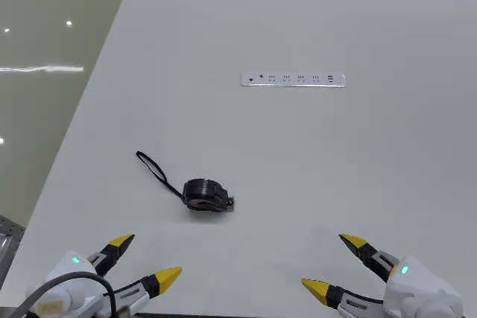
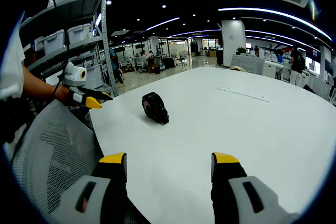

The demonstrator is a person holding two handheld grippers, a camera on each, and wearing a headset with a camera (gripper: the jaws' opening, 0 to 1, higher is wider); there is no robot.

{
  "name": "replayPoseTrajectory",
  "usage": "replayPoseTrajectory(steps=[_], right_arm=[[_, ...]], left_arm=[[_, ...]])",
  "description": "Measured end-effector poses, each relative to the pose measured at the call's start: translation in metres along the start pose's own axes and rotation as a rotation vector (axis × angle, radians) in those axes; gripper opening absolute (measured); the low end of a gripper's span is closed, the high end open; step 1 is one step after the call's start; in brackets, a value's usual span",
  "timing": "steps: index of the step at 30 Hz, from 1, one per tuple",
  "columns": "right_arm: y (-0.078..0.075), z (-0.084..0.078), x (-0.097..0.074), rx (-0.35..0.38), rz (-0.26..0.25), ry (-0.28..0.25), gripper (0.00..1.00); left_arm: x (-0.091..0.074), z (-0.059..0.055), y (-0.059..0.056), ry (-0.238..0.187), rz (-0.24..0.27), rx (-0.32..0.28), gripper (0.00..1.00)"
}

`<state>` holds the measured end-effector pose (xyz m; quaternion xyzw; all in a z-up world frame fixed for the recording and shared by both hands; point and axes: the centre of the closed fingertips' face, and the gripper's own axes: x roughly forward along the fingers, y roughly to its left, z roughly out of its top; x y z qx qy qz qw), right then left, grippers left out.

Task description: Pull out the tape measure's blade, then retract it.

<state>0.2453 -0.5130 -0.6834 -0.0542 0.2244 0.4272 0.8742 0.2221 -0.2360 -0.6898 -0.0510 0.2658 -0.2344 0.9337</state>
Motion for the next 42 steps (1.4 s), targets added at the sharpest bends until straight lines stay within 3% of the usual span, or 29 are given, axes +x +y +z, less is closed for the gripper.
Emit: replayPoseTrajectory(steps=[14, 42], right_arm=[[0.002, 0.008, 0.000, 0.002, 0.001, -0.018, 0.65], [-0.002, 0.008, -0.004, -0.021, -0.013, -0.014, 0.65]], left_arm=[[-0.002, 0.000, 0.011, -0.013, 0.025, -0.007, 0.71], [0.002, 0.003, 0.012, -0.036, 0.013, -0.025, 0.70]])
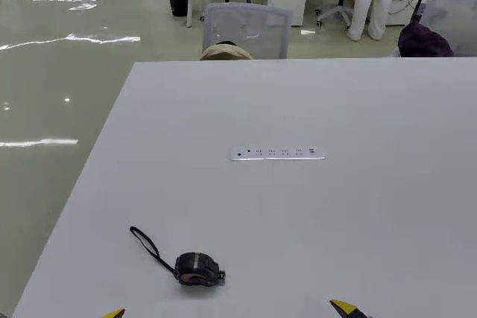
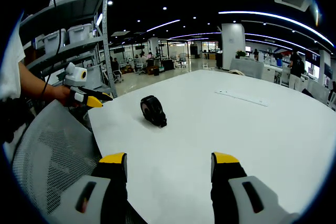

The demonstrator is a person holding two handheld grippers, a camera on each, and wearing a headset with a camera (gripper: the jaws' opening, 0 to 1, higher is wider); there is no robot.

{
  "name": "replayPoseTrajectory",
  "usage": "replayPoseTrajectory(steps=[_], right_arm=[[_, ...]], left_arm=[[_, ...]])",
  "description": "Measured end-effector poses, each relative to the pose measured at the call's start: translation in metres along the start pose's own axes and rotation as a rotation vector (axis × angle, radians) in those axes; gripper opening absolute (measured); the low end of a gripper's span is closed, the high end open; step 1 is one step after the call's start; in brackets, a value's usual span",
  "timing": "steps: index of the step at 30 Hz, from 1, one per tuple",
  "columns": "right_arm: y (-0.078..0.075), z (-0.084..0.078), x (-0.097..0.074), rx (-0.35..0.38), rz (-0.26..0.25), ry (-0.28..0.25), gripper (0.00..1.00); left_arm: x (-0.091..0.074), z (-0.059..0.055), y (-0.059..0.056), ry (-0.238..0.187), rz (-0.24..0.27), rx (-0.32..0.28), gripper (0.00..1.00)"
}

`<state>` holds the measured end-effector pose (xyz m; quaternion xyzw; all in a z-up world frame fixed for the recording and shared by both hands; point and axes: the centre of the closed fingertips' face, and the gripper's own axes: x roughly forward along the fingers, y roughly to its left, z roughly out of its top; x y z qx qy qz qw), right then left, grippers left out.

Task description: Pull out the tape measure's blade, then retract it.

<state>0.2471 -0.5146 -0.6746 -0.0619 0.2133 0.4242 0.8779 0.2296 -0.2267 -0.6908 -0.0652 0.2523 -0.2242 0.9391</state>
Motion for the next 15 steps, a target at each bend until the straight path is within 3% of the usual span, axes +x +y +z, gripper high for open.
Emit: replayPoseTrajectory(steps=[15], right_arm=[[-0.0039, -0.0002, 0.0025, 0.004, -0.001, 0.001, 0.65]], left_arm=[[0.0066, 0.0010, 0.0002, 0.014, -0.016, 0.008, 0.70]])
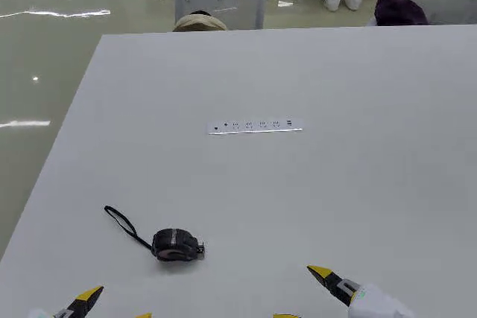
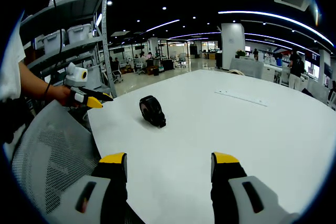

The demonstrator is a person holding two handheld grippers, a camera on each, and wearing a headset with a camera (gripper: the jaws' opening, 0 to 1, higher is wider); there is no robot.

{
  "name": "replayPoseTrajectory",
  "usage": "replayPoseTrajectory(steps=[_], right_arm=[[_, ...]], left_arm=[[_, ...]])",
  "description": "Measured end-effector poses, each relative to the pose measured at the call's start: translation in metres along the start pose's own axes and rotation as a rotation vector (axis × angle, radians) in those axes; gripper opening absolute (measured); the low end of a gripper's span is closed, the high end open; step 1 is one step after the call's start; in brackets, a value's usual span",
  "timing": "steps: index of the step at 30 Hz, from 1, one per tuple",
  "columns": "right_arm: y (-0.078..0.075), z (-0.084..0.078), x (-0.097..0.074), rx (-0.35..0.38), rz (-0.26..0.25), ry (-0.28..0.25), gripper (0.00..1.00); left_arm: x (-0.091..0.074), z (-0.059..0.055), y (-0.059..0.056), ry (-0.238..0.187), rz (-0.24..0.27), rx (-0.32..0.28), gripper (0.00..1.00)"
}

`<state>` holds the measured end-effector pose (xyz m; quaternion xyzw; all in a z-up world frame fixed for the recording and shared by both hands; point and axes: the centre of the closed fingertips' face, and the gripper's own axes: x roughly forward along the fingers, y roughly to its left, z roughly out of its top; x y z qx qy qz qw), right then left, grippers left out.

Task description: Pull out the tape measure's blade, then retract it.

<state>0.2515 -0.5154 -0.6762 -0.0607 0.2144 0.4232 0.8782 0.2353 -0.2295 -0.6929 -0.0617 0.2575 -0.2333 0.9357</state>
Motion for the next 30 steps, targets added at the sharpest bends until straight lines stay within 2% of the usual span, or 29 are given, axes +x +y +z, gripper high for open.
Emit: replayPoseTrajectory(steps=[12, 18, 30], right_arm=[[0.002, 0.000, 0.006, -0.009, 0.028, 0.000, 0.64], [-0.001, 0.002, 0.011, -0.017, 0.050, -0.008, 0.63], [0.004, 0.009, 0.019, -0.031, 0.118, -0.037, 0.60]], left_arm=[[0.008, 0.003, 0.000, 0.022, -0.026, 0.029, 0.70], [0.016, 0.010, -0.002, 0.036, -0.062, 0.086, 0.70], [0.029, 0.014, -0.006, 0.055, -0.133, 0.126, 0.70]])
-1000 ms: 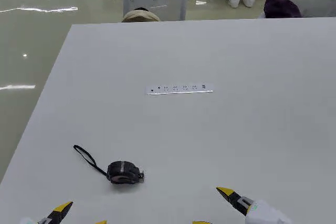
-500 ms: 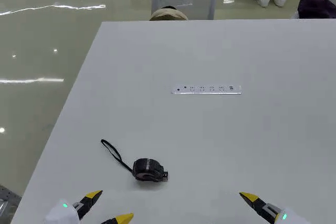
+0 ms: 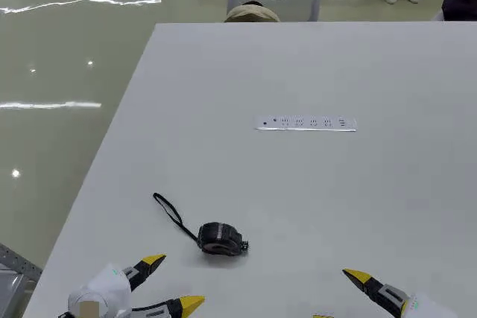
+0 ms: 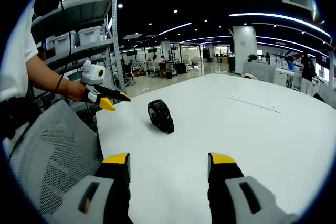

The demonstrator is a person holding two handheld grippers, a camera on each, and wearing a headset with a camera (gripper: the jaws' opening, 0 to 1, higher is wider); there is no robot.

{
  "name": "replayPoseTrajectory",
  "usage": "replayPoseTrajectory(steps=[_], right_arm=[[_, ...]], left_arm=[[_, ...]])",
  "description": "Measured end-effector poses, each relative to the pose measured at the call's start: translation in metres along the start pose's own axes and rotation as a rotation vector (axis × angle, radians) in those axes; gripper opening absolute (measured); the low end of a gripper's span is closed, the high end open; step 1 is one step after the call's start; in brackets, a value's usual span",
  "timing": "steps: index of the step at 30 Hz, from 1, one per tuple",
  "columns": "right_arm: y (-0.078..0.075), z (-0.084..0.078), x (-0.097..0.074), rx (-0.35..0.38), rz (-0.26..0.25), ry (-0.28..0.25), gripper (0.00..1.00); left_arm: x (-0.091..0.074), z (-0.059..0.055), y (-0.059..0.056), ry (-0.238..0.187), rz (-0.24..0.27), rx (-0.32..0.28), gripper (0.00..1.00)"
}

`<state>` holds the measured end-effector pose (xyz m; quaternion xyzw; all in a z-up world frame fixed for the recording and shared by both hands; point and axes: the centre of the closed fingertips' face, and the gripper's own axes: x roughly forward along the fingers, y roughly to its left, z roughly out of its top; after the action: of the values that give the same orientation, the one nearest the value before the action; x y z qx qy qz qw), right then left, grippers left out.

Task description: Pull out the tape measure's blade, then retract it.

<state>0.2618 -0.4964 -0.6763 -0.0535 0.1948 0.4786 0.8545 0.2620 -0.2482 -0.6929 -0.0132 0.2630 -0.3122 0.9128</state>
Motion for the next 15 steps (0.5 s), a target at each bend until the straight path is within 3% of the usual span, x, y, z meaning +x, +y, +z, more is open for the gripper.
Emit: replayPoseTrajectory(steps=[15], right_arm=[[-0.003, 0.008, 0.020, -0.019, 0.060, -0.011, 0.57]], left_arm=[[0.018, 0.008, 0.012, 0.040, -0.083, 0.048, 0.71]])
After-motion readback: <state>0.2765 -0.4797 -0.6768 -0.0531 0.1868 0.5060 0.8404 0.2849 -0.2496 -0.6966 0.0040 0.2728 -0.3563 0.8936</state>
